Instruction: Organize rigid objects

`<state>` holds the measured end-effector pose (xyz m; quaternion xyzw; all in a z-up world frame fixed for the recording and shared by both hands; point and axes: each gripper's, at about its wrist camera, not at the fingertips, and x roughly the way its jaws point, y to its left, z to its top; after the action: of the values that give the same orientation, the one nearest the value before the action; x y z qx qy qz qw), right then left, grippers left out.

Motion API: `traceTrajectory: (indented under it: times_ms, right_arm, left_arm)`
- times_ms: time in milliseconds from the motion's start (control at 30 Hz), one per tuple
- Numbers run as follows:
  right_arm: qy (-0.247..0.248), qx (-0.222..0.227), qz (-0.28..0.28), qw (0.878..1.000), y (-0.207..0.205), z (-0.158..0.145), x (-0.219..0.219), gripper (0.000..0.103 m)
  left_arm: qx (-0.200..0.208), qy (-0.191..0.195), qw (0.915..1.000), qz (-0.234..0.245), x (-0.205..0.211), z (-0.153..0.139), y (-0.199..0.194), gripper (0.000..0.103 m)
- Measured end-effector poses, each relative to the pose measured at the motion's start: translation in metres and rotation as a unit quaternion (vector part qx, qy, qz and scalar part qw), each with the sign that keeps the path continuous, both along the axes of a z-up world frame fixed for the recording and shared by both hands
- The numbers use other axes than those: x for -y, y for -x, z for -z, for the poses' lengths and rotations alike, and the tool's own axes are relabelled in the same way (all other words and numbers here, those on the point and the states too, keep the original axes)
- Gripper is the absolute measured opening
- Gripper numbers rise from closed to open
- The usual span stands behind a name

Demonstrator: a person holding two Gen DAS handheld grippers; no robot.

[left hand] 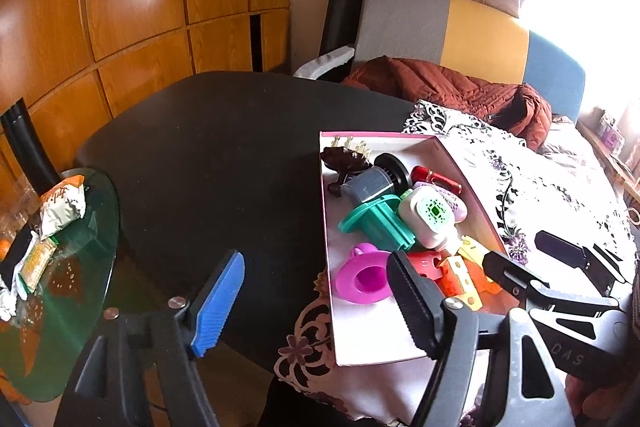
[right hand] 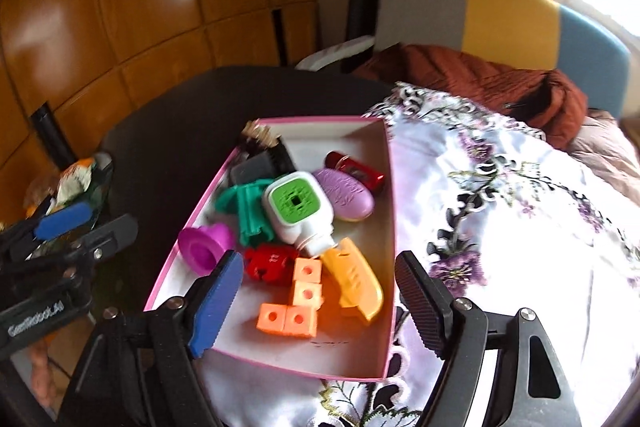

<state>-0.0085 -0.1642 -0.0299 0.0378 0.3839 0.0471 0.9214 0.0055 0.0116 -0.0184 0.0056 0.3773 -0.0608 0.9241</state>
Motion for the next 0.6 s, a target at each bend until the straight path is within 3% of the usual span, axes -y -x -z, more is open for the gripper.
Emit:
traceTrajectory:
  times_ms: [233, 600]
  right_arm:
    - [0.003, 0.019, 0.043, 0.999, 0.008, -0.007, 0.009, 0.079]
    - [0.009, 0.027, 0.049, 0.998, 0.014, -0.012, 0.006, 0.08]
  left_arm:
    - [0.011, -0.034, 0.9989, -0.031, 0.007, -0.002, 0.008, 0.077]
    - [0.02, -0.019, 0.9991, -0.033, 0.002, -0.007, 0.016, 0.076]
